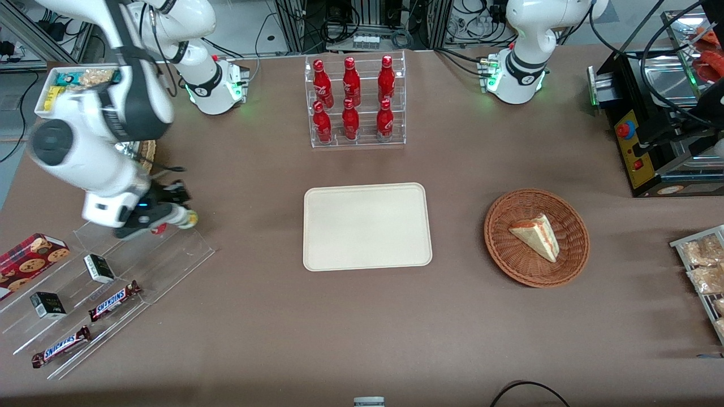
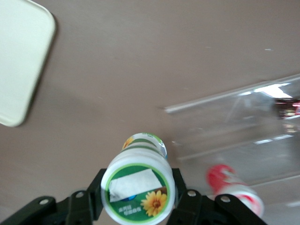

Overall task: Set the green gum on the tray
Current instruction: 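Carry the held canister over the cream tray and lower it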

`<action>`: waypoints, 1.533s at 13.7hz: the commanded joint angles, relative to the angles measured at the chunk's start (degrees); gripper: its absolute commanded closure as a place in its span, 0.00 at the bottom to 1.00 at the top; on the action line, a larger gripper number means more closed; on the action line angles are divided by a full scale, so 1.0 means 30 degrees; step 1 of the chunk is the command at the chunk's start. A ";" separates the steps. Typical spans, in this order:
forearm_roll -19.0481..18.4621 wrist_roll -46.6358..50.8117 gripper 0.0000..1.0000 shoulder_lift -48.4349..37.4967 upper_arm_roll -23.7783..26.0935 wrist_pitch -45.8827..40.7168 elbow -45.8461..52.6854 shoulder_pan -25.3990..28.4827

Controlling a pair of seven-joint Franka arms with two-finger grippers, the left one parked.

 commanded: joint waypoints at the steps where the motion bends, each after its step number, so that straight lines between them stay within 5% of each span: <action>1: 0.0334 0.3761 1.00 0.1176 -0.0224 0.0719 0.0645 0.2305; 12: 0.1095 1.5223 1.00 0.9112 -0.0224 0.1952 0.8519 0.8346; 21: 0.0920 1.9742 1.00 1.2575 -0.0253 0.4646 1.0461 1.1013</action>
